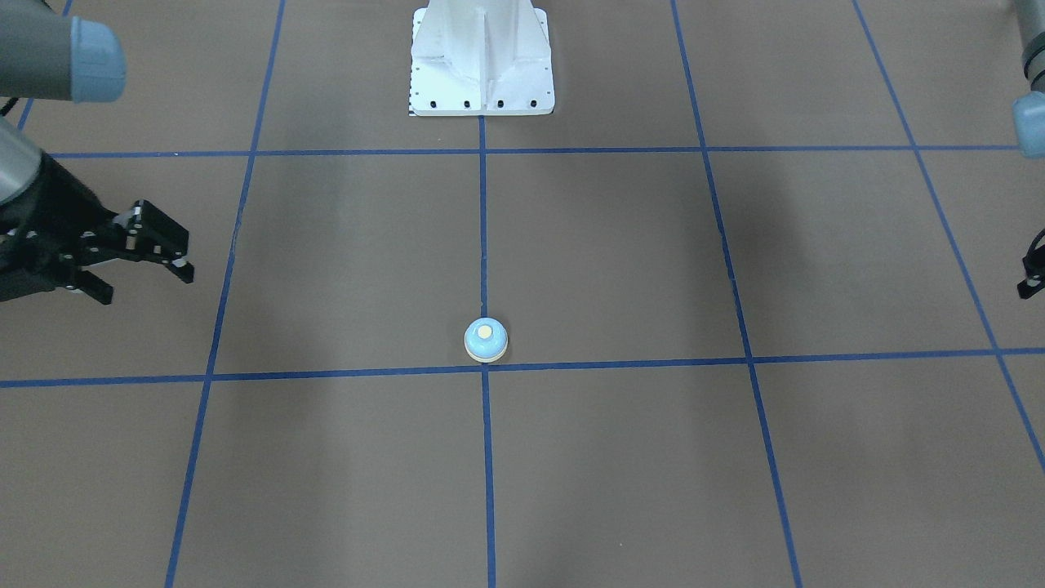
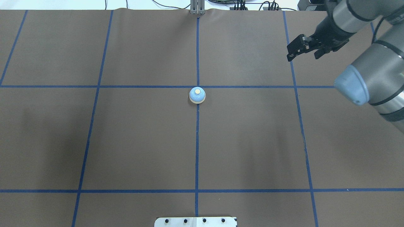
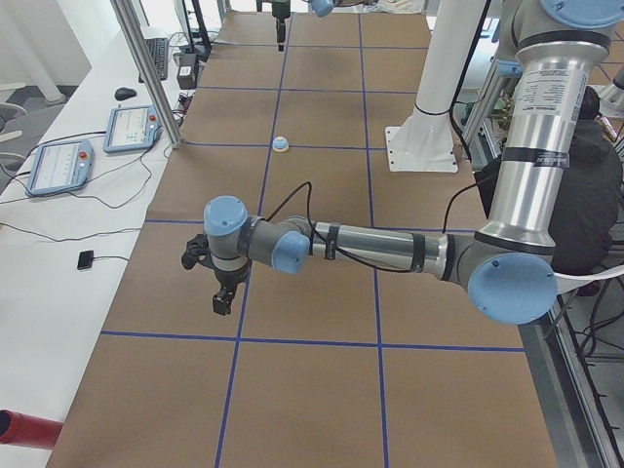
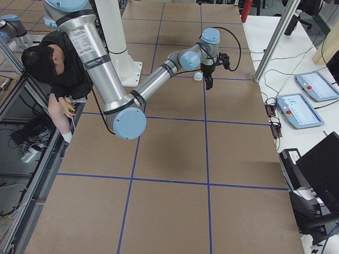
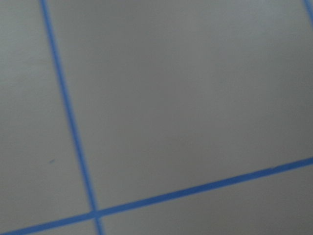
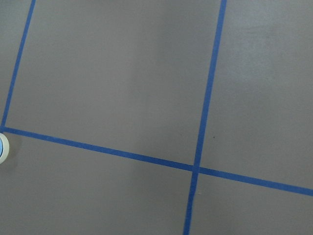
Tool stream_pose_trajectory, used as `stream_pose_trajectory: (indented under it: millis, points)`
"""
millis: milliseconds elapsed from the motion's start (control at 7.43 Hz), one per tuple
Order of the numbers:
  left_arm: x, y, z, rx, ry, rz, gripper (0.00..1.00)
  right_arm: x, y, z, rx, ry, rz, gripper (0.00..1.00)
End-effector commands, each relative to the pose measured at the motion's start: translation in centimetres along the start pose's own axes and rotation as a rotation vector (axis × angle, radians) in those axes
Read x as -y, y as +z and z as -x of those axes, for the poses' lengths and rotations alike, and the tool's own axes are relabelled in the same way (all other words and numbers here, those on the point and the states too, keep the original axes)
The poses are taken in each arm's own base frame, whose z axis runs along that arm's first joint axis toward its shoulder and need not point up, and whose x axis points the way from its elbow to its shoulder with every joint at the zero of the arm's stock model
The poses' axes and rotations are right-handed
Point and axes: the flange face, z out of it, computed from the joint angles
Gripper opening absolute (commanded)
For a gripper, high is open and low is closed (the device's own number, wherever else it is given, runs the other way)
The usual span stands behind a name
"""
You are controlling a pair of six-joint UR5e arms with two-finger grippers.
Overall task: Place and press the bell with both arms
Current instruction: 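Move the right gripper over the bell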
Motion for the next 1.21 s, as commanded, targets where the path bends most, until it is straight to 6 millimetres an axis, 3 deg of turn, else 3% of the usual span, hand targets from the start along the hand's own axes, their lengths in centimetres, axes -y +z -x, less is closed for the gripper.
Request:
stream_pose_trajectory:
  millis: [0,135,269,404,538,673,807,942,1076]
  points:
    - [-7.9,-1.2,6.3,0.001,-0.067,0.088,1.00,-1.4,2.3,8.4,-0.018,0.023,-0.002,1.00]
    - [-8.7,-1.3,6.0,-0.003,-0.074,0.093,1.00,-2.8,4.4,13.1,-0.038,0.043,-0.023,0.99]
    - [-8.6,-1.4,5.7,-0.040,-0.129,0.148,1.00,-3.2,6.0,16.4,-0.062,0.043,-0.045,0.99]
    - [-9.0,-2.4,4.6,-0.063,-0.143,0.157,1.00,-3.2,7.4,18.2,-0.065,0.038,-0.029,0.98]
    - [-9.9,-3.2,3.8,-0.059,-0.139,0.148,1.00,-2.6,9.4,21.4,-0.084,0.050,-0.023,0.87]
    - [-10.2,-3.4,3.6,-0.058,-0.135,0.143,1.00,-2.2,11.8,24.3,-0.115,0.062,-0.018,0.62]
    - [-10.2,-3.4,3.6,-0.060,-0.135,0.143,1.00,-1.2,13.8,25.6,-0.113,0.064,-0.016,0.09]
    - [-10.2,-3.4,3.6,-0.059,-0.134,0.142,1.00,-0.7,16.1,26.0,-0.088,0.050,-0.024,0.00]
    - [-10.1,-3.5,3.5,-0.059,-0.131,0.139,1.00,0.3,17.8,27.0,-0.089,0.048,-0.019,0.00]
